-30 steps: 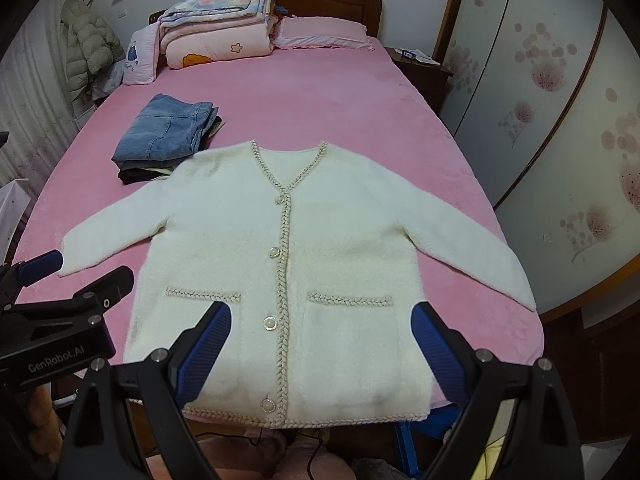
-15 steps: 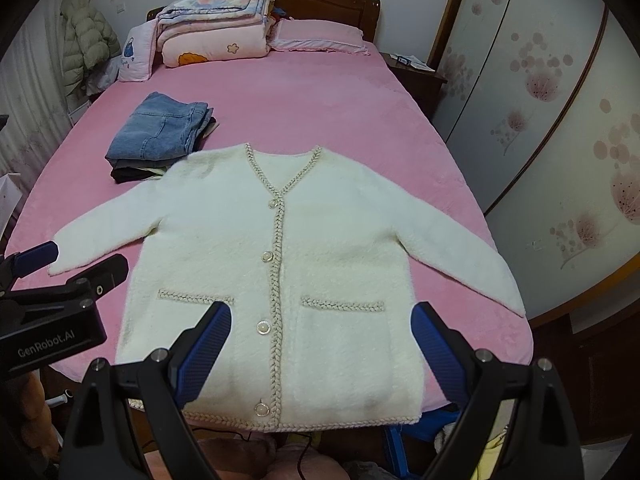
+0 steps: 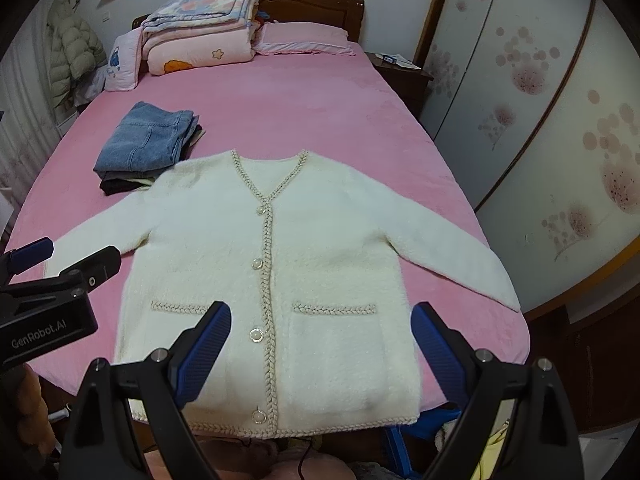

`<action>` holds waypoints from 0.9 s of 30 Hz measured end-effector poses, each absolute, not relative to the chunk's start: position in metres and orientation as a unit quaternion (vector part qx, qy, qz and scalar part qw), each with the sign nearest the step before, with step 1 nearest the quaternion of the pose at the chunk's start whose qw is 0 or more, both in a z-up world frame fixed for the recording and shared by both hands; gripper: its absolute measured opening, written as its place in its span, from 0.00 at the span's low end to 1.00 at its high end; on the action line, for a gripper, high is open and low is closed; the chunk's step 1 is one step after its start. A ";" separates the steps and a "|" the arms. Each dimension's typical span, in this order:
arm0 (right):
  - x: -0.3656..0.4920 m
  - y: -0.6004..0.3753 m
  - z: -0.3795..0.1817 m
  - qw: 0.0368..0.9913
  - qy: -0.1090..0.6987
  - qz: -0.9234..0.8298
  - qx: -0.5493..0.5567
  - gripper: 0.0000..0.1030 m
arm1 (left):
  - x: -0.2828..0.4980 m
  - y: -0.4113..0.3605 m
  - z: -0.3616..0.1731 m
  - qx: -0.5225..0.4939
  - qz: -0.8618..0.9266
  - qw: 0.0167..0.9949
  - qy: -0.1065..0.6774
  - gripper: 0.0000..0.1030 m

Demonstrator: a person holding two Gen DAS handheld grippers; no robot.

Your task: Fold large clothes

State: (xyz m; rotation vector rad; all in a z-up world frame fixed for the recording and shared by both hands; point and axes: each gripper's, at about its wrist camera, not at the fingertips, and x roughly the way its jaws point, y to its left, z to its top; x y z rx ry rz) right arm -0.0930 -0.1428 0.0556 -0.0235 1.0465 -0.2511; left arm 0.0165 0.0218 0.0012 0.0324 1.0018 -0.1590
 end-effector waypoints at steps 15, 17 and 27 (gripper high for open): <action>-0.109 -0.198 0.067 0.860 0.471 -0.182 0.080 0.89 | 0.030 -0.021 0.030 0.074 -0.120 0.888 0.437 1.00; -0.114 -0.213 0.071 0.862 0.457 -0.197 0.098 0.89 | 0.032 -0.031 0.034 0.078 -0.127 0.889 0.433 1.00; -0.120 -0.300 0.072 0.856 0.422 -0.255 0.156 0.89 | 0.062 -0.097 0.062 0.040 -0.149 0.889 0.430 1.00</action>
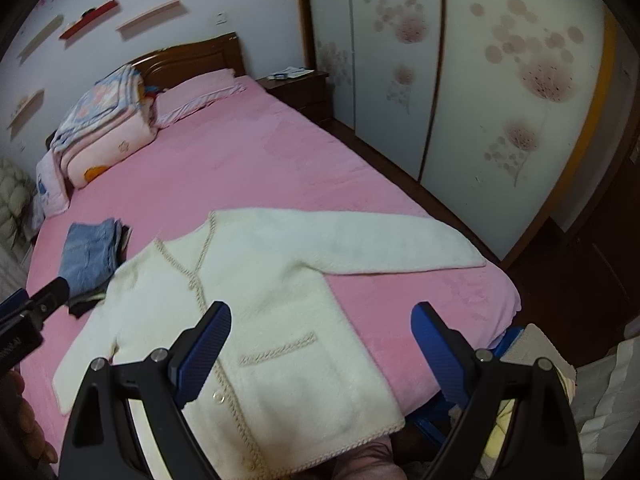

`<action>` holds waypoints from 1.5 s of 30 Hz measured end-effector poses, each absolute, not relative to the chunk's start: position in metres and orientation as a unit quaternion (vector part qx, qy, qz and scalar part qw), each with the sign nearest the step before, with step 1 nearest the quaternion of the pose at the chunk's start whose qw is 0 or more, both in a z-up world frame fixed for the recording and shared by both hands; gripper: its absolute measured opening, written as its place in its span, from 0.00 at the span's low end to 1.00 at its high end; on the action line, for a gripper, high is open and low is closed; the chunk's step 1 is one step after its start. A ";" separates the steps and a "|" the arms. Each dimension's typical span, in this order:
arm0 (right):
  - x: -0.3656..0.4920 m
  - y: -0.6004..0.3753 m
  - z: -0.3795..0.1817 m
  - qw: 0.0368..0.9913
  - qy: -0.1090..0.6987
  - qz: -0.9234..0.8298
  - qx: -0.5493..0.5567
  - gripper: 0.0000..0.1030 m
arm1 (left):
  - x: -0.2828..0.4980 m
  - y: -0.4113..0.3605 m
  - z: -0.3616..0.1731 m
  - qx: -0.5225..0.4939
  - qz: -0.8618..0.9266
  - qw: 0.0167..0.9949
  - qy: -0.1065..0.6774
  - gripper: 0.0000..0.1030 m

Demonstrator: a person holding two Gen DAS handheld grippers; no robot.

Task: Fold large clothes
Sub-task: 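Move the right gripper to the cuff of the sleeve nearest it, then grasp the sleeve cuff with the right gripper and fold it across the cardigan front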

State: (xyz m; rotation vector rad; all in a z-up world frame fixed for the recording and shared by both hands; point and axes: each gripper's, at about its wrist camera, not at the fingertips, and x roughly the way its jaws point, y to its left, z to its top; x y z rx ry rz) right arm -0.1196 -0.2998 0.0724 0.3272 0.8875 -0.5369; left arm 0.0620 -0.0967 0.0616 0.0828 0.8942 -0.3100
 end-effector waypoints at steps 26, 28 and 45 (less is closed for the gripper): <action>-0.112 -0.607 -0.034 0.815 0.439 -0.296 0.236 0.89 | 0.144 -0.402 0.005 0.133 -0.199 0.840 0.488 1.00; -0.113 -0.620 -0.053 0.804 0.450 -0.288 0.261 0.89 | 0.148 -0.413 -0.010 0.139 -0.200 0.829 0.503 1.00; -0.149 -0.704 -0.218 0.641 0.484 -0.281 0.525 0.67 | 0.171 -0.515 -0.134 0.221 -0.218 0.755 0.577 0.92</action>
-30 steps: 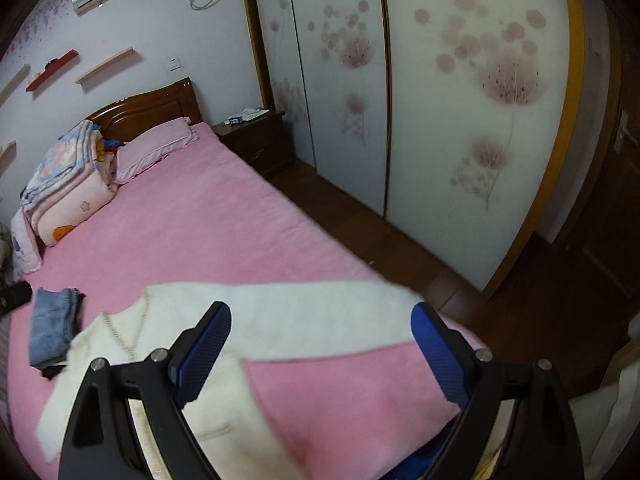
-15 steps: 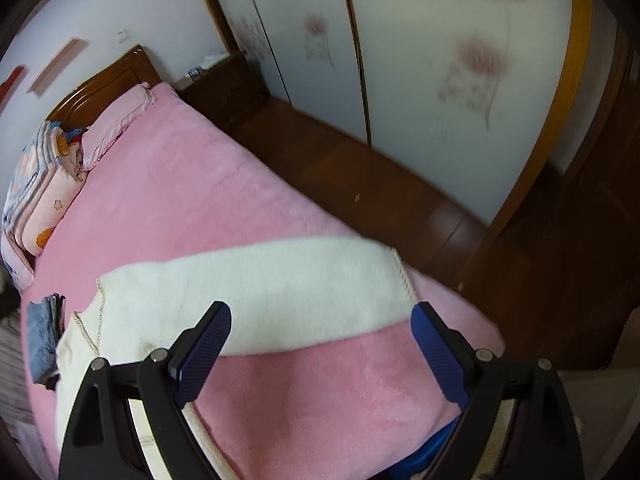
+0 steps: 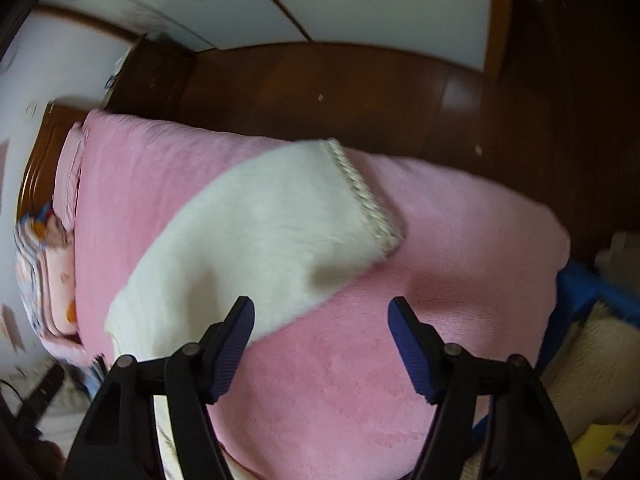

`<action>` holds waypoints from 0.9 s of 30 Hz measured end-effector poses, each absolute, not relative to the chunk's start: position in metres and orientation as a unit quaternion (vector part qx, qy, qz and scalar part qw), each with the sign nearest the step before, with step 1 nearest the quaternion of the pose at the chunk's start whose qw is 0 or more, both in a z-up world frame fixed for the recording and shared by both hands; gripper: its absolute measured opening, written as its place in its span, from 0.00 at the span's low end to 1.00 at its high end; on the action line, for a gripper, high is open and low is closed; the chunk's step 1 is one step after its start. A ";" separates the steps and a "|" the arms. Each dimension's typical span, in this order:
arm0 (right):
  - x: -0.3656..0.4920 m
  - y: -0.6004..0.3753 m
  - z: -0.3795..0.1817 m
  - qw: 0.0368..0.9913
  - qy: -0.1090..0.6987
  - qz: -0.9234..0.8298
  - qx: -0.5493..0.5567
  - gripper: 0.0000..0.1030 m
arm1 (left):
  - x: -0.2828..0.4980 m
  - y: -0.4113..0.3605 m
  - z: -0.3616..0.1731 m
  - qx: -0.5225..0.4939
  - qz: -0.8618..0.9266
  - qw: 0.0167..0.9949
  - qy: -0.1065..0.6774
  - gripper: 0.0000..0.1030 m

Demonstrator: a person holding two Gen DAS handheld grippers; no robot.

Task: Fold large clothes
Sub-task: 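Grasp the sleeve cuff with the right gripper and fold it across the cardigan front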

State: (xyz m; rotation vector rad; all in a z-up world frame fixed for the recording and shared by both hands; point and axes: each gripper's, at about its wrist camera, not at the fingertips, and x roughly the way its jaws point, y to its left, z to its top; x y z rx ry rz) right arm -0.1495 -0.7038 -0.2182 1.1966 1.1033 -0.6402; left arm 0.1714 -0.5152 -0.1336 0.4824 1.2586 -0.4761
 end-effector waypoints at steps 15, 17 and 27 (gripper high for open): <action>-0.129 -0.722 -0.247 0.633 0.472 -0.286 0.542 0.18 | 0.176 -0.535 -0.166 0.219 -0.244 0.736 0.592 0.91; -0.126 -0.720 -0.239 0.649 0.473 -0.288 0.522 0.11 | 0.177 -0.529 -0.163 0.213 -0.240 0.740 0.592 0.89; -0.057 -0.659 -0.108 0.809 0.430 -0.212 0.340 0.08 | 0.195 -0.440 -0.112 0.150 -0.187 0.789 0.566 0.88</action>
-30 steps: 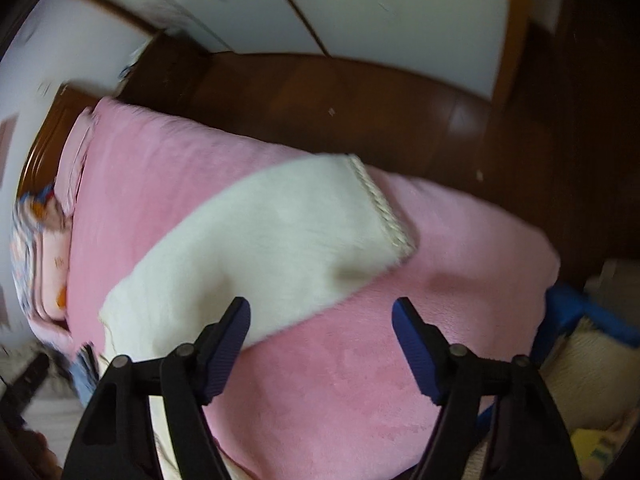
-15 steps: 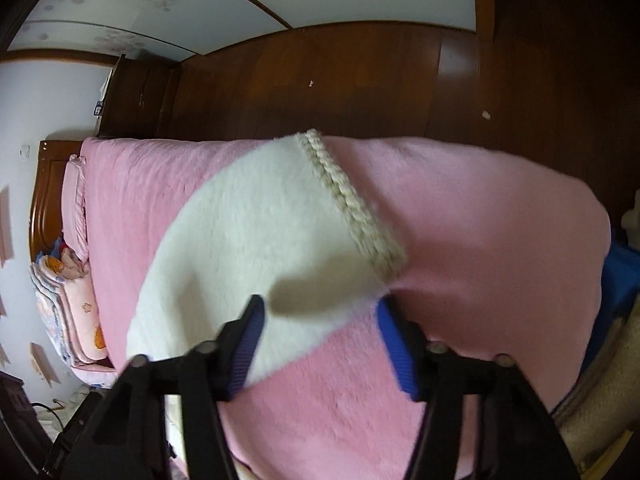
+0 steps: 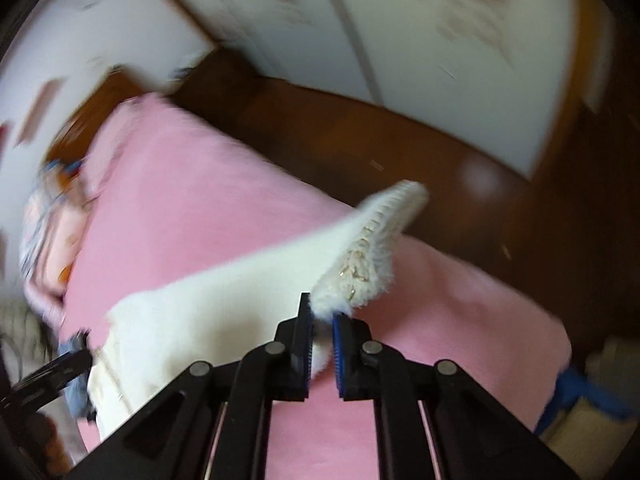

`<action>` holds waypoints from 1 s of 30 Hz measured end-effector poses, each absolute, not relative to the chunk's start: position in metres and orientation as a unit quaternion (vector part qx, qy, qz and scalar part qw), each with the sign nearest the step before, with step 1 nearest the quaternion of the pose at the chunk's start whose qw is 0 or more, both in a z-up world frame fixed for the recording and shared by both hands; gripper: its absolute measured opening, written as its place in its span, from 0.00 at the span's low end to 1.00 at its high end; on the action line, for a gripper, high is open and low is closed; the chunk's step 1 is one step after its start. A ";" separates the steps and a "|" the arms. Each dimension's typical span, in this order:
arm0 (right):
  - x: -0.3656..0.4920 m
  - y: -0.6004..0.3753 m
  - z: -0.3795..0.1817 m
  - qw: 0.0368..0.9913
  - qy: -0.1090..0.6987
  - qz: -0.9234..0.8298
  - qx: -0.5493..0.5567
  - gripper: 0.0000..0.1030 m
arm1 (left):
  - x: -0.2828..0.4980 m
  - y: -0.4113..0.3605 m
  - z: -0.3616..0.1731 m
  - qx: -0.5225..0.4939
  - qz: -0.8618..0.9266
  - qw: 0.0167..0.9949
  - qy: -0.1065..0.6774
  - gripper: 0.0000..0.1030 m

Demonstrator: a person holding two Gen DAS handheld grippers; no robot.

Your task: Fold large clothes

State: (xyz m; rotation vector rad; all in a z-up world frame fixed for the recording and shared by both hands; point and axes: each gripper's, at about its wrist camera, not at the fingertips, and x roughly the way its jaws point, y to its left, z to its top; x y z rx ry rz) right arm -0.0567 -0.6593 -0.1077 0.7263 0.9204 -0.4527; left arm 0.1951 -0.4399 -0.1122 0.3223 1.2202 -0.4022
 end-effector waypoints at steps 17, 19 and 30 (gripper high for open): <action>0.116 -0.328 -0.154 0.863 0.499 0.055 0.055 0.08 | 0.206 -0.152 -0.125 0.016 -0.086 0.820 0.566 0.88; 0.118 -0.301 -0.185 0.850 0.523 0.048 0.025 0.09 | 0.205 -0.143 -0.141 0.020 -0.090 0.813 0.575 0.88; 0.107 -0.286 -0.206 0.837 0.546 0.036 0.002 0.51 | 0.216 -0.159 -0.202 -0.024 -0.162 0.771 0.616 0.88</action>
